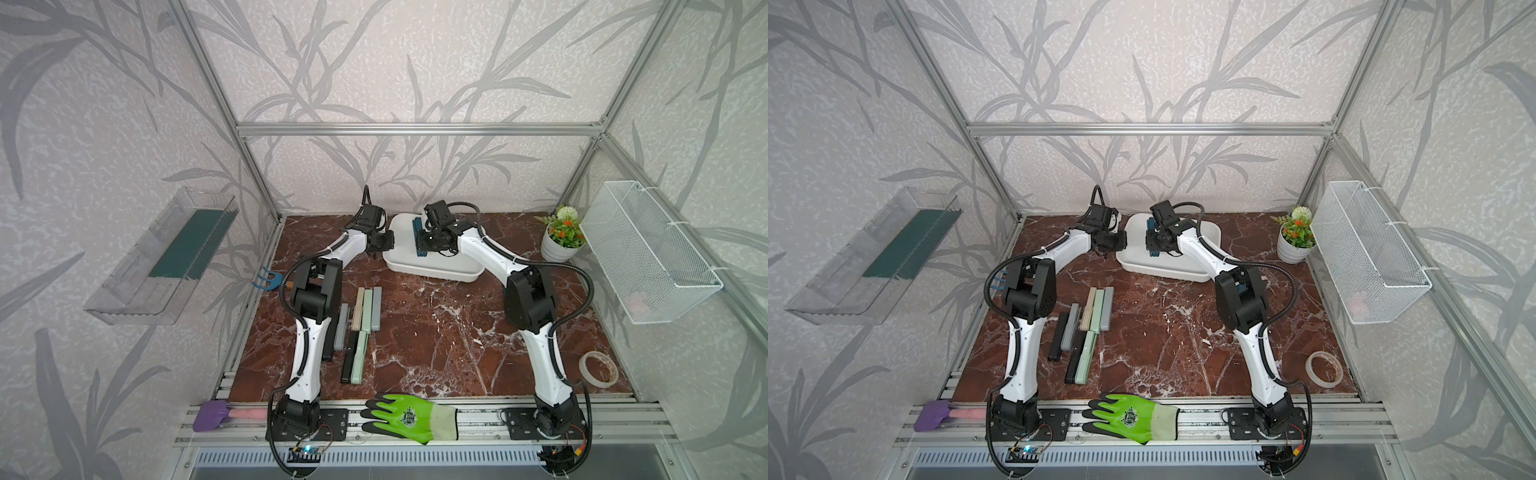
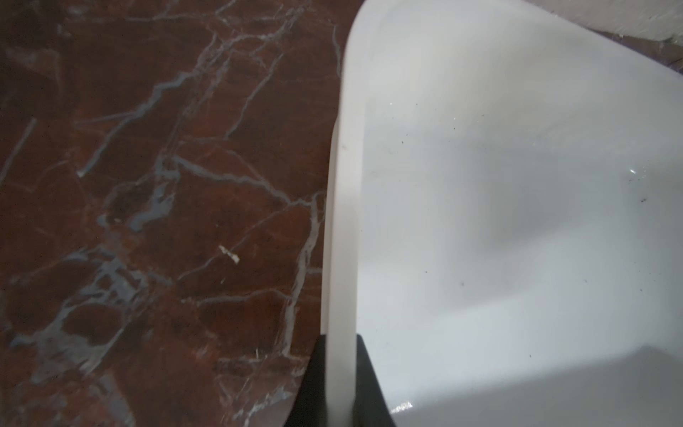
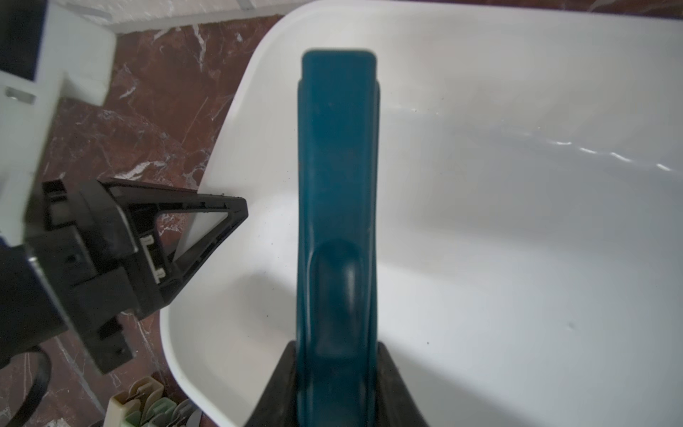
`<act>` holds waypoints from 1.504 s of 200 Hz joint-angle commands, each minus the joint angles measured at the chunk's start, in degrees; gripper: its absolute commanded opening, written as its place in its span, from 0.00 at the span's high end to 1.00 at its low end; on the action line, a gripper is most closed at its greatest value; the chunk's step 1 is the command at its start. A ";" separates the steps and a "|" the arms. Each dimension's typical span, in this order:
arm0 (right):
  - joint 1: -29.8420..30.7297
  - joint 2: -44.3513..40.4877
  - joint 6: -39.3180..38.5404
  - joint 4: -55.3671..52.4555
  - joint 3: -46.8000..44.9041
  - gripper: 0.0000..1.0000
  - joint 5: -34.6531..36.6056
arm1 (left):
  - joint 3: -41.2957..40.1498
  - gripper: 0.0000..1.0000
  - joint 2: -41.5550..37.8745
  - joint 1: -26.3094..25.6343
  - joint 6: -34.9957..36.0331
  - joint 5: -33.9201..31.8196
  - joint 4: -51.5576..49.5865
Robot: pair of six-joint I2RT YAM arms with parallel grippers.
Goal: Put the pruning pliers into the storage box
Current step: Move the storage box to the center of the board.
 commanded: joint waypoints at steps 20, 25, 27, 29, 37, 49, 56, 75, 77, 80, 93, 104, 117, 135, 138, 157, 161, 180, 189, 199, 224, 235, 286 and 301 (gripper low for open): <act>1.71 0.37 1.53 0.79 0.12 0.85 -0.36 | -11.72 0.97 -10.73 -1.46 -5.89 -4.58 1.45; 1.69 0.56 2.00 0.60 0.14 0.85 -0.66 | -12.82 0.97 -11.73 -1.79 -6.93 -5.61 1.17; 1.79 0.66 2.21 0.53 0.14 0.85 -0.73 | -13.23 0.97 -11.98 -1.91 -7.43 -6.07 1.07; 1.77 0.72 2.46 0.47 0.08 0.85 -0.84 | -13.68 0.97 -12.36 -2.05 -7.89 -6.56 1.00; 1.90 0.72 3.40 0.18 -0.50 0.85 -1.02 | -15.76 0.98 -13.76 -2.60 -9.87 -7.71 1.05; 2.45 0.16 4.89 1.05 -2.74 0.85 -0.62 | -18.62 0.98 -15.61 -3.55 -12.68 -9.80 1.40; 2.61 -0.30 5.88 1.78 -4.27 0.85 -0.50 | -20.10 0.98 -16.74 -4.21 -14.09 -11.03 1.76; 3.00 -1.44 8.58 3.55 -7.77 0.84 -1.27 | -22.12 0.98 -18.50 -6.13 -17.17 -13.53 2.29; 3.02 -1.58 8.75 3.62 -8.01 0.85 -1.37 | -22.14 0.98 -18.55 -6.40 -17.40 -13.65 2.31; 3.09 -1.61 8.98 3.66 -8.35 0.85 -1.44 | -22.15 0.98 -18.63 -6.60 -17.68 -13.89 2.23; 3.17 -1.63 9.37 3.25 -8.65 0.85 -1.69 | -22.19 0.98 -18.63 -7.95 -18.46 -15.00 2.53; 3.26 -1.63 9.45 2.67 -8.71 0.85 -2.01 | -22.02 0.98 -18.19 -8.72 -18.62 -15.50 2.78; 3.33 -1.71 9.46 2.47 -9.04 0.85 -2.01 | -21.89 0.98 -17.42 -9.31 -18.87 -15.31 3.22; 3.43 -1.30 9.69 2.08 -8.98 0.85 -2.71 | -22.81 0.98 -16.79 -9.82 -19.72 -14.76 4.76; 3.41 -1.27 9.78 1.99 -8.94 0.85 -2.82 | -23.04 0.98 -16.71 -9.94 -19.82 -14.80 5.03; 3.51 -0.51 10.45 1.83 -9.09 0.85 -3.03 | -24.14 0.98 -16.82 -10.67 -20.65 -15.34 5.48; 3.46 -0.33 10.63 1.86 -9.10 0.85 -3.09 | -24.49 0.98 -16.86 -10.79 -20.86 -15.41 5.82; 3.49 0.56 11.36 2.05 -8.81 0.85 -3.20 | -25.83 0.96 -17.32 -11.07 -21.53 -15.77 6.51; 3.42 1.02 11.56 2.13 -8.41 0.85 -3.20 | -26.17 0.94 -17.55 -11.08 -21.87 -15.95 6.54; 3.45 1.47 11.71 2.13 -7.82 0.85 -3.45 | -26.57 0.90 -17.71 -11.12 -21.90 -16.08 6.60; 3.68 2.24 12.18 2.92 -7.39 0.85 -4.12 | -27.06 0.74 -18.52 -11.07 -21.77 -17.08 6.47; 3.97 2.26 12.19 3.33 -7.53 0.85 -4.12 | -26.95 0.67 -18.87 -11.04 -21.26 -16.96 6.47; 4.20 2.94 12.26 4.71 -7.40 0.85 -4.06 | -27.94 0.52 -21.35 -10.95 -19.62 -17.30 6.25; 4.37 3.27 12.25 4.85 -7.03 0.85 -4.14 | -27.80 0.52 -22.80 -10.39 -18.85 -17.04 5.28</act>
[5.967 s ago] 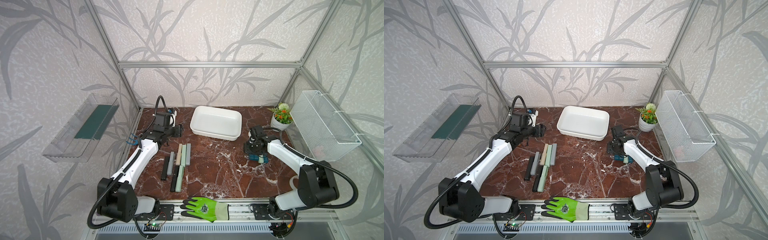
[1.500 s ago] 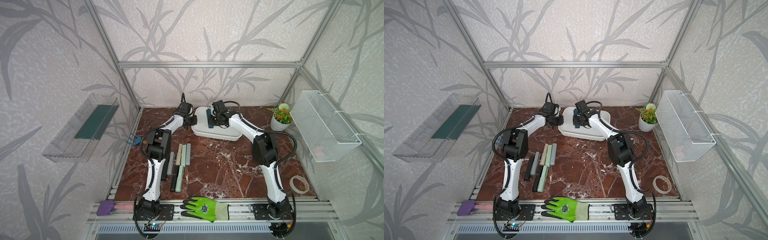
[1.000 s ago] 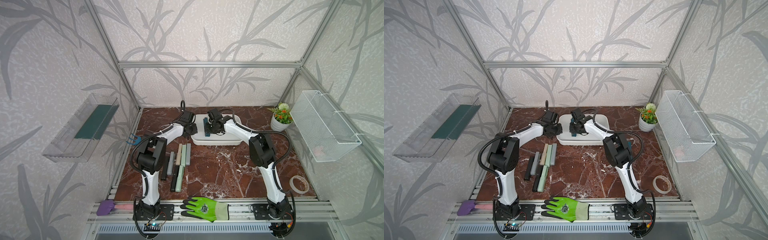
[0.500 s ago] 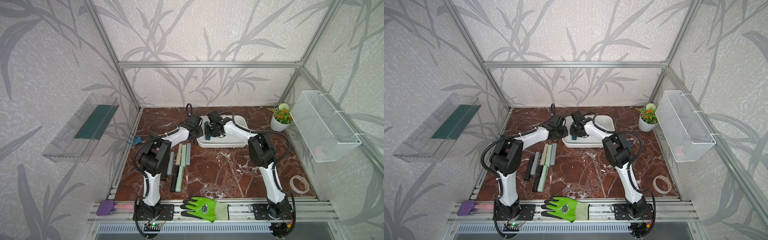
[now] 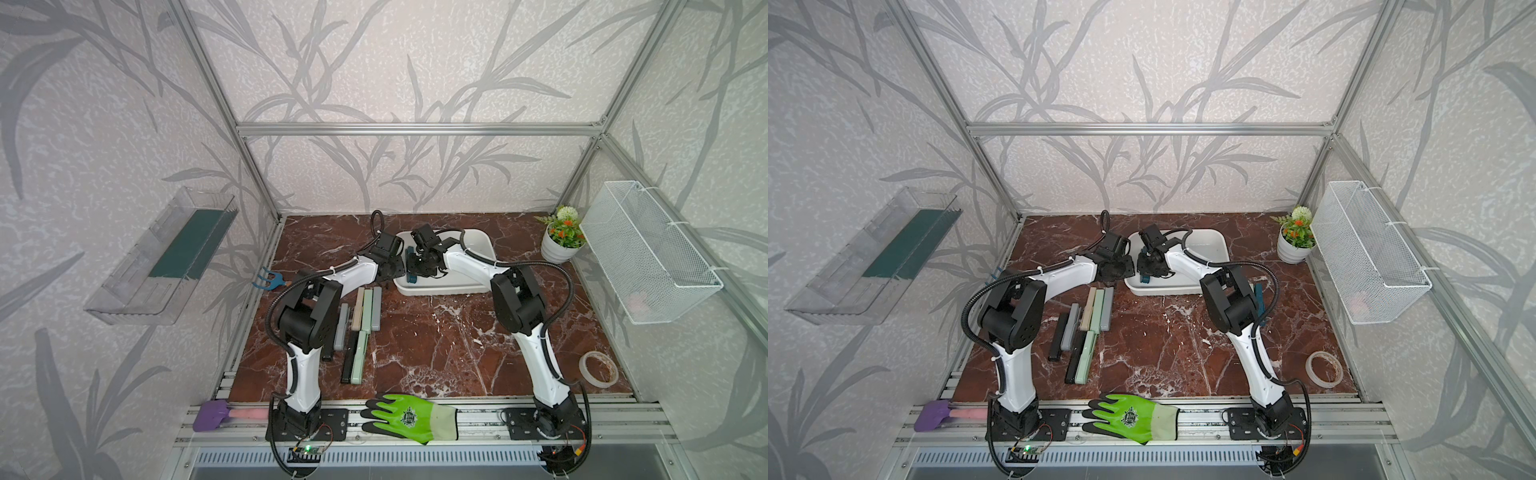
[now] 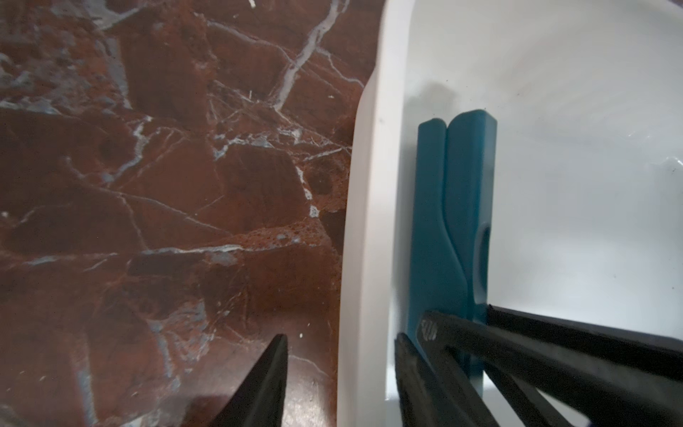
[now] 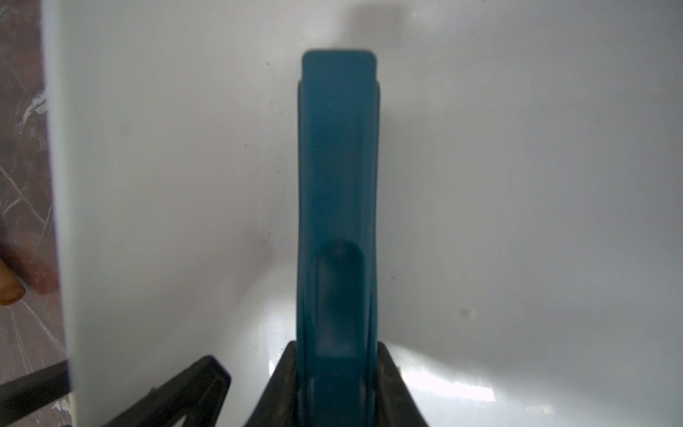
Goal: Put the pruning pliers into the storage box
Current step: Move the storage box to the center of the board.
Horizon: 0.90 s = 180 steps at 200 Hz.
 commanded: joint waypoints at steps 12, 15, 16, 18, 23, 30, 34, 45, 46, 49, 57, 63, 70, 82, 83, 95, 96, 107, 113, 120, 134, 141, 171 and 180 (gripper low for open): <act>0.84 0.98 0.30 0.79 2.88 0.85 0.25 | -0.98 0.52 -6.31 1.04 1.70 -0.76 -0.73; 0.99 1.07 0.13 0.66 3.09 0.85 0.51 | -1.15 0.52 -6.80 1.19 1.91 -0.58 -0.64; 1.05 1.10 0.04 0.59 3.22 0.85 0.70 | -1.19 0.52 -6.90 1.27 1.95 -0.52 -0.63; 1.13 1.15 0.00 0.51 3.36 0.85 0.84 | -1.22 0.51 -7.25 1.32 2.05 -0.42 -0.62; 1.28 1.22 -0.10 0.44 3.64 0.85 1.03 | -1.26 0.51 -7.97 1.63 2.44 -0.30 -0.62; 1.40 1.55 -0.11 0.19 4.30 0.85 1.09 | -1.18 0.51 -8.84 1.96 2.89 -0.12 -0.82; 1.42 1.91 -0.03 0.04 4.73 0.85 1.02 | -1.08 0.51 -9.31 2.17 3.23 -0.02 -0.93; 1.60 2.88 0.07 -0.65 6.27 0.85 0.93 | -0.89 0.51 -10.70 2.74 4.10 0.32 -1.56; 1.64 2.96 0.07 -0.75 6.39 0.85 0.97 | -0.88 0.51 -10.82 2.83 4.19 0.33 -1.57; 1.65 3.23 0.07 -0.93 6.78 0.85 1.06 | -1.00 0.51 -11.27 2.98 4.47 0.40 -1.77; 1.74 3.88 0.07 -1.23 7.63 0.85 1.22 | -1.21 0.51 -12.43 3.50 5.12 0.43 -2.22; 1.75 4.31 0.07 -1.71 8.31 0.85 1.36 | -1.59 0.51 -13.25 3.98 5.56 0.43 -2.50; 1.70 4.82 0.15 -2.10 8.97 0.85 1.55 | -2.09 0.51 -14.59 4.70 6.16 0.56 -2.79; 1.76 5.52 0.28 -2.59 10.00 0.85 1.96 | -3.34 0.51 -16.79 6.07 6.89 0.73 -3.19; 1.72 5.51 0.26 -2.59 10.10 0.85 1.96 | -3.43 0.51 -16.99 6.17 6.99 0.80 -3.22; 1.82 6.15 0.31 -3.16 11.15 0.85 2.26 | -4.84 0.51 -19.60 7.75 7.67 1.15 -3.52; 1.81 6.28 0.33 -3.38 11.30 0.85 2.35 | -4.97 0.51 -19.85 7.85 7.78 1.18 -3.52; 1.90 6.86 0.26 -4.42 12.67 0.84 2.89 | -6.25 0.52 -22.23 9.28 8.57 1.22 -3.97; 1.95 7.32 0.24 -4.94 13.45 0.84 3.25 | -6.90 0.52 -23.46 10.01 8.99 1.22 -4.05; 1.97 7.60 0.31 -5.44 14.07 0.84 3.52 | -7.51 0.52 -24.70 10.79 9.50 1.14 -4.48; 2.12 8.17 0.39 -6.01 14.85 0.82 3.90 | -8.31 0.52 -26.84 11.87 9.34 -0.32 -5.71; 2.14 8.38 0.39 -6.10 15.22 0.82 4.05 | -8.65 0.52 -27.59 12.04 9.81 -1.41 -6.13; 2.48 9.70 2.14 -7.79 17.83 0.77 5.39 | -9.32 0.53 -28.80 12.42 10.78 -1.15 -6.61; 2.63 10.21 2.35 -8.72 18.79 0.75 6.06 | -9.34 0.53 -28.62 12.42 10.81 -0.63 -6.67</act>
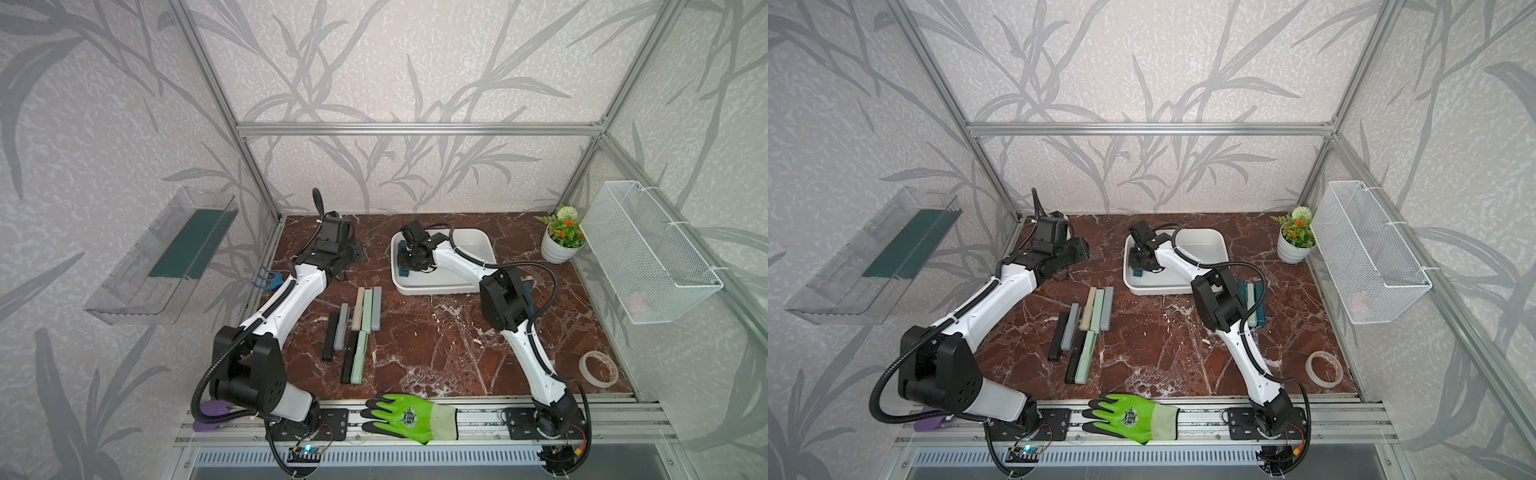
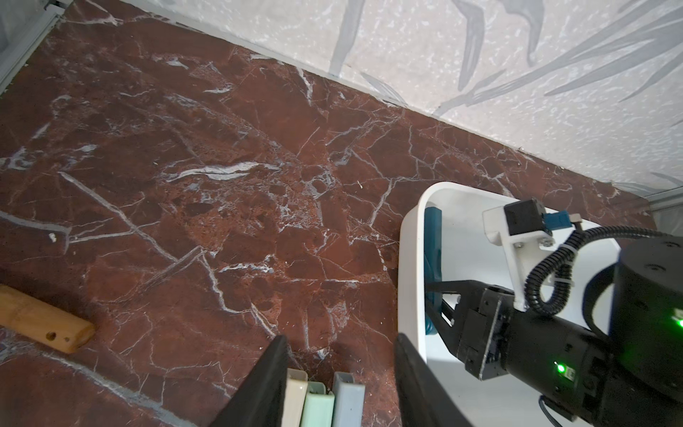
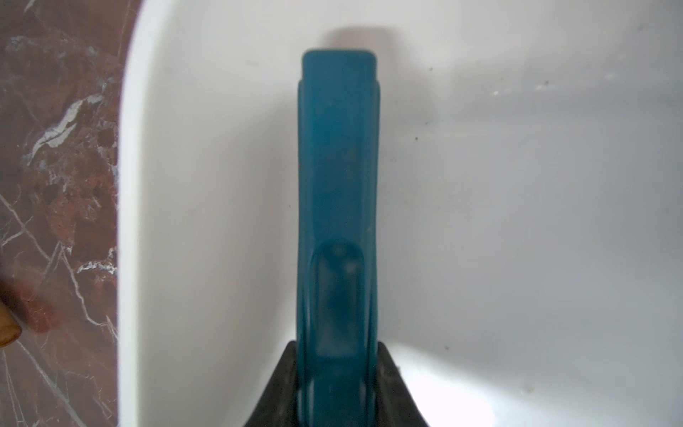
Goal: Put the pruning pliers into the storage box
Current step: Move the storage box to the center of the board.
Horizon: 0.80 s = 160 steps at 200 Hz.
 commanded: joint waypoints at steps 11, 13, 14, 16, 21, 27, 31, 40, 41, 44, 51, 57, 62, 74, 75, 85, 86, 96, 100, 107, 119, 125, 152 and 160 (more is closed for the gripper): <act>0.90 1.96 1.31 -3.16 4.10 0.72 2.63 | -1.04 0.53 -0.51 0.00 1.32 0.46 -1.69; 0.93 1.99 1.33 -3.16 4.16 0.71 2.71 | -1.05 0.53 -0.43 0.02 1.28 0.47 -1.55; 0.94 2.07 1.34 -3.33 4.27 0.71 2.87 | -1.05 0.53 -0.39 0.02 1.32 0.55 -1.57; 0.99 2.16 1.30 -3.42 4.45 0.70 3.06 | -1.05 0.53 -0.32 0.03 1.28 0.67 -1.58; 1.04 2.39 1.23 -3.58 4.82 0.69 3.33 | -1.05 0.54 -0.28 -0.04 1.25 0.79 -1.48; 1.04 2.88 1.32 -3.90 5.25 0.69 3.59 | -1.08 0.54 -0.03 0.03 1.25 1.01 -1.33; 1.04 3.09 1.46 -3.90 5.52 0.68 3.59 | -1.04 0.54 0.04 0.03 1.27 1.18 -1.28; 1.04 3.71 1.60 -4.32 6.33 0.68 3.51 | -1.01 0.54 0.11 0.03 1.26 1.48 -1.23; 1.04 3.79 1.60 -4.35 6.46 0.68 3.51 | -0.99 0.54 0.10 0.03 1.27 1.49 -1.23; 1.04 3.99 1.62 -4.72 6.80 0.68 3.50 | -0.97 0.54 0.17 0.03 1.27 1.57 -1.20; 1.06 4.30 1.88 -4.97 7.36 0.67 3.50 | -1.00 0.54 0.08 0.03 1.19 1.59 -1.27; 1.04 4.43 1.92 -4.94 7.63 0.66 3.50 | -1.06 0.54 -0.13 0.03 1.24 1.59 -1.25; 1.05 4.56 1.96 -5.00 7.90 0.64 3.55 | -1.17 0.54 -0.26 0.03 1.25 1.54 -1.26; 1.07 4.61 1.98 -5.28 8.55 0.60 3.72 | -1.23 0.54 -0.51 0.03 1.27 1.35 -1.32; 1.10 4.63 1.97 -5.27 8.59 0.60 3.74 | -1.23 0.54 -0.56 0.03 1.36 1.34 -1.37; 1.05 4.45 1.96 -5.27 8.87 0.59 3.64 | -1.39 0.54 -0.74 0.02 1.42 1.24 -1.33; 1.09 4.42 1.92 -5.31 8.92 0.58 3.66 | -1.40 0.54 -0.77 0.02 1.39 1.24 -1.33; 1.04 3.84 1.70 -5.04 8.96 0.56 3.68 | -1.42 0.54 -0.95 0.03 1.46 1.23 -1.49; 1.08 3.63 1.62 -5.05 8.86 0.55 3.68 | -1.41 0.54 -0.92 0.03 1.51 1.31 -1.45; 1.04 3.12 1.44 -5.00 8.86 0.54 3.64 | -1.46 0.54 -1.01 0.03 1.51 1.34 -1.35; 1.09 1.82 1.00 -5.03 8.57 0.53 4.08 | -1.48 0.54 -1.10 0.04 1.44 1.49 -1.31; 0.97 1.02 0.63 -5.00 8.37 0.52 4.21 | -1.43 0.54 -1.09 0.03 1.37 1.57 -1.27; 0.56 -2.14 -2.23 -4.92 8.14 0.50 4.17 | -1.49 0.55 -0.91 0.03 1.28 2.20 -0.91; 0.50 -2.96 -2.98 -4.94 8.17 0.50 4.03 | -1.49 0.55 -0.89 0.03 1.32 2.34 -0.88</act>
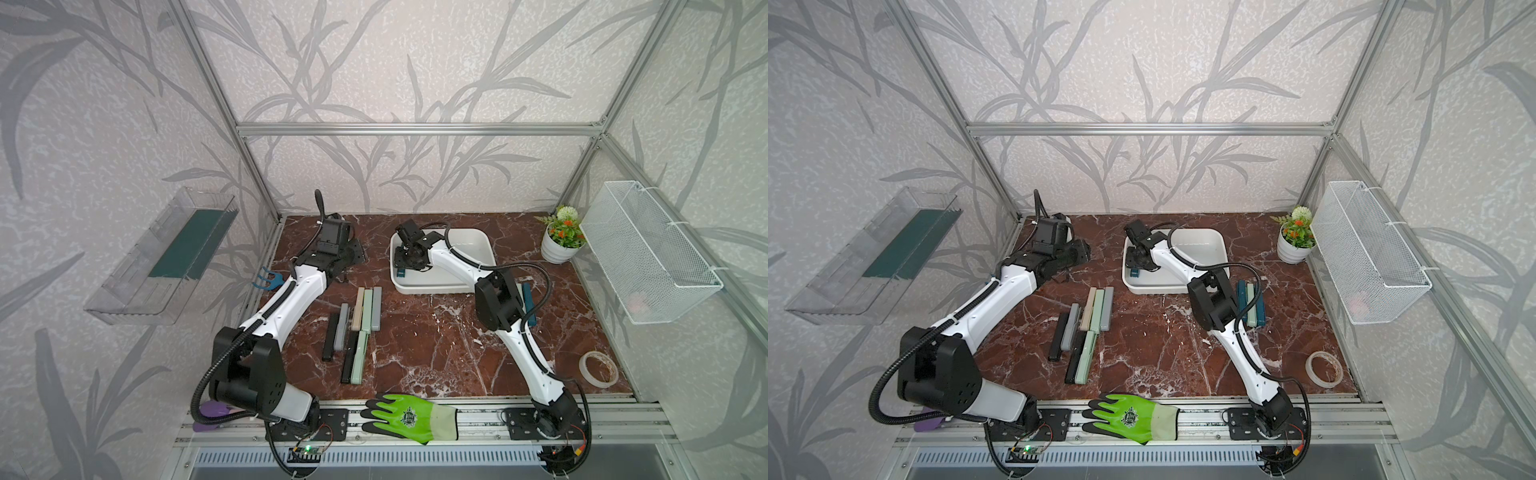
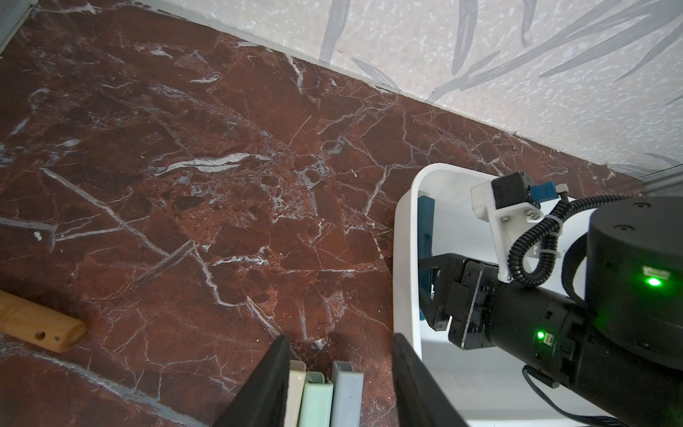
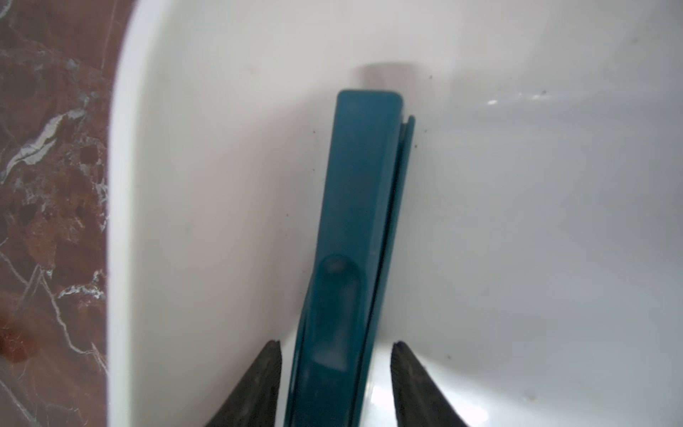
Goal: Put the pruning pliers into the storage box
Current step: Move the storage box to the center of the board.
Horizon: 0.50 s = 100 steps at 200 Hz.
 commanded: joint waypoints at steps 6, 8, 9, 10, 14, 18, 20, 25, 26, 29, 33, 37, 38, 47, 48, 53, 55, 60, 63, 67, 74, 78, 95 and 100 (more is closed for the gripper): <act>-0.33 -6.47 -3.86 -1.06 1.28 0.50 0.64 | -0.85 0.54 -0.87 0.03 0.46 0.59 -0.36; -0.32 -6.57 -4.12 -1.18 1.31 0.50 0.69 | -0.86 0.55 -0.88 0.03 0.49 0.66 -0.45; -0.38 -6.59 -4.22 -1.21 1.30 0.50 0.67 | -0.85 0.55 -0.87 0.03 0.51 0.65 -0.44; -0.40 -6.59 -4.31 -1.27 1.34 0.50 0.70 | -0.84 0.55 -0.91 0.03 0.48 0.68 -0.39; -0.43 -6.74 -4.69 -1.58 1.48 0.50 0.81 | -0.84 0.55 -0.94 0.03 0.45 0.76 -0.42; -0.46 -6.78 -5.12 -1.96 1.54 0.50 0.82 | -0.84 0.55 -0.89 0.03 0.51 0.80 -0.42; -0.48 -6.84 -5.42 -2.19 1.68 0.50 0.82 | -0.84 0.55 -0.93 0.03 0.48 0.85 -0.42; -0.66 -6.90 -5.96 -2.58 1.80 0.50 0.65 | -0.88 0.55 -1.00 0.03 0.53 0.85 -0.41; -0.72 -6.88 -6.11 -2.66 1.85 0.50 0.56 | -0.90 0.55 -0.97 0.03 0.48 0.83 -0.42; -0.82 -6.94 -6.42 -2.95 1.94 0.51 0.44 | -0.92 0.55 -1.08 0.03 0.45 0.89 -0.42; -1.06 -7.09 -6.67 -3.46 1.95 0.51 0.38 | -0.92 0.55 -1.13 0.03 0.58 0.89 -0.42; -1.32 -7.32 -6.89 -4.06 1.99 0.51 0.11 | -0.99 0.55 -1.31 0.03 0.53 0.85 -0.43; -1.36 -7.45 -6.97 -4.19 2.03 0.51 0.03 | -0.96 0.55 -1.35 0.03 0.58 0.87 -0.43; -2.15 -8.35 -7.76 -5.28 2.02 0.52 -1.42 | -1.11 0.55 -1.47 0.03 0.85 1.10 -0.42; -2.26 -8.53 -7.93 -5.42 2.01 0.52 -1.58 | -1.10 0.55 -1.47 0.03 0.86 1.13 -0.42; -2.57 -9.28 -8.56 -5.81 1.76 0.52 -1.89 | -1.08 0.55 -1.48 0.03 1.11 1.31 -0.66; -2.75 -9.62 -8.85 -5.88 1.54 0.52 -1.90 | -0.99 0.55 -1.49 0.03 1.23 1.26 -0.72; -3.01 -10.55 -9.41 -5.74 0.90 0.52 -1.52 | -0.93 0.55 -1.47 -0.05 1.46 1.50 -0.83; -3.13 -11.13 -9.71 -5.53 0.39 0.52 -1.22 | -0.93 0.55 -1.52 -0.03 1.49 1.70 -0.79; -3.40 -11.89 -10.19 -5.07 -0.46 0.52 -0.98 | -1.00 0.55 -1.35 -0.06 1.62 1.95 -0.63; -3.81 -13.06 -10.88 -3.68 -2.00 0.52 -0.98 | -0.97 0.55 -1.08 -0.06 1.73 2.84 -0.46; -3.98 -13.56 -11.30 -2.82 -3.06 0.52 -1.31 | -0.93 0.55 -0.71 -0.06 1.84 3.48 -0.27; -4.67 -13.82 -13.11 -4.36 -3.12 0.52 -1.15 | -0.28 0.55 1.04 -0.29 2.20 6.97 0.46; -4.89 -13.77 -13.57 -5.12 -2.99 0.53 -0.84 | -0.08 0.56 1.45 -0.52 2.18 7.60 0.69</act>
